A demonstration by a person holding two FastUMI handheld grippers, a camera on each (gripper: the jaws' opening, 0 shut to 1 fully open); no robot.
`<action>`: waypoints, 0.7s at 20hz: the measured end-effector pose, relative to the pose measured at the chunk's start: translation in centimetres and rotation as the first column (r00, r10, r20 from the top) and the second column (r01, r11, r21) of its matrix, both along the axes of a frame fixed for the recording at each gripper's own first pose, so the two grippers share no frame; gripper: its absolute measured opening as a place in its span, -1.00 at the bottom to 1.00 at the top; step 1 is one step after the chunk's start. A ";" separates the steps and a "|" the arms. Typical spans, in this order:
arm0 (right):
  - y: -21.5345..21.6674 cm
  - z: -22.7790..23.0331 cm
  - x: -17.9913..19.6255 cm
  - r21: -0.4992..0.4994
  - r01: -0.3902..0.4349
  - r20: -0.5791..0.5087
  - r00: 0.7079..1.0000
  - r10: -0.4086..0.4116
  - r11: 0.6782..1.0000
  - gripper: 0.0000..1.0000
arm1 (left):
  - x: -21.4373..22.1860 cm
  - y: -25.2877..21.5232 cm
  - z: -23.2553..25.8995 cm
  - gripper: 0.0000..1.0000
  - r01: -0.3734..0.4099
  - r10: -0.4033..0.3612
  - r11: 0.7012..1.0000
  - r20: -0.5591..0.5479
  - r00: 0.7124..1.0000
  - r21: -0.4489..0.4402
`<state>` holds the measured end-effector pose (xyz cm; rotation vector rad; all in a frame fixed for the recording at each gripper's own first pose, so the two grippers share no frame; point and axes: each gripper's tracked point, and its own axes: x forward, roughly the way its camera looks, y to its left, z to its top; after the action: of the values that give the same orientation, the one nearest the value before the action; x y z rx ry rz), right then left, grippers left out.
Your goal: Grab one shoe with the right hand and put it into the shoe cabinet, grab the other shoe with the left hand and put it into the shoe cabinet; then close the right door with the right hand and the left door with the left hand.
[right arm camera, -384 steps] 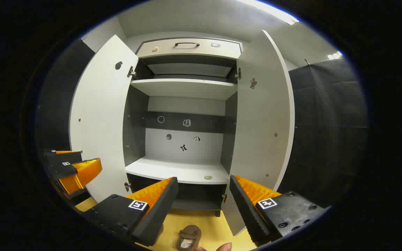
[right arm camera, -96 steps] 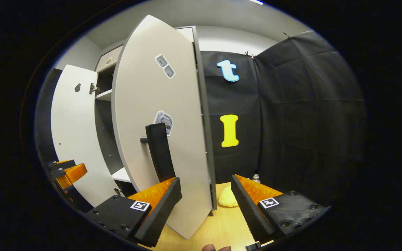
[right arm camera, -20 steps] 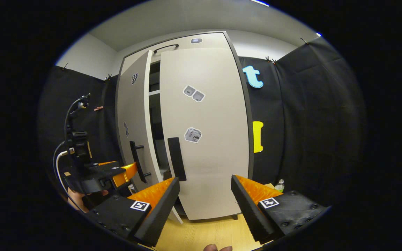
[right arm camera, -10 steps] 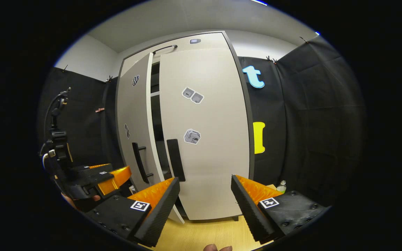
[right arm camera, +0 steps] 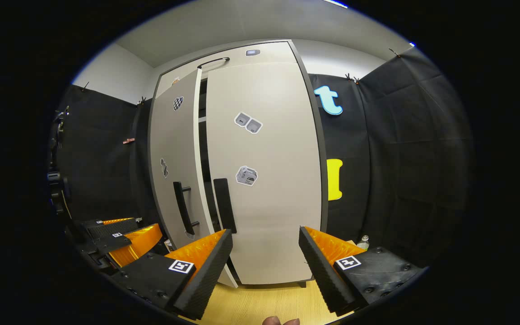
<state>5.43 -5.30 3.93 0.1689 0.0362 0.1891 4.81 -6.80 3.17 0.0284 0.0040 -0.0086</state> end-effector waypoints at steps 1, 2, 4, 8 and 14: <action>-0.1 -0.1 0.0 0.000 0.001 0.000 1.000 -0.001 1.000 0.95 | -0.2 -0.2 0.0 0.88 0.004 -0.004 1.000 0.002 1.000 -0.003; -0.1 -0.1 0.1 -0.002 0.006 0.000 1.000 -0.006 1.000 0.96 | -0.3 -0.3 0.0 0.88 0.007 -0.007 1.000 0.004 1.000 -0.008; -0.4 -0.2 0.3 -0.010 0.015 0.005 1.000 -0.015 1.000 0.95 | -0.4 -0.3 0.0 0.88 0.009 -0.009 1.000 0.005 1.000 -0.014; -0.6 -0.5 0.8 -0.022 0.019 0.005 1.000 -0.019 1.000 0.96 | -0.2 0.0 0.0 0.87 -0.001 0.001 1.000 0.013 1.000 -0.008; -0.8 -0.6 1.0 -0.027 0.022 0.013 1.000 -0.022 0.999 0.96 | 0.4 -0.1 0.4 0.88 -0.006 0.006 1.000 0.023 1.000 0.011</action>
<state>6.42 -6.15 3.36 0.1407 0.0243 0.1674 5.16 -6.89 3.61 0.0395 -0.0184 -0.0022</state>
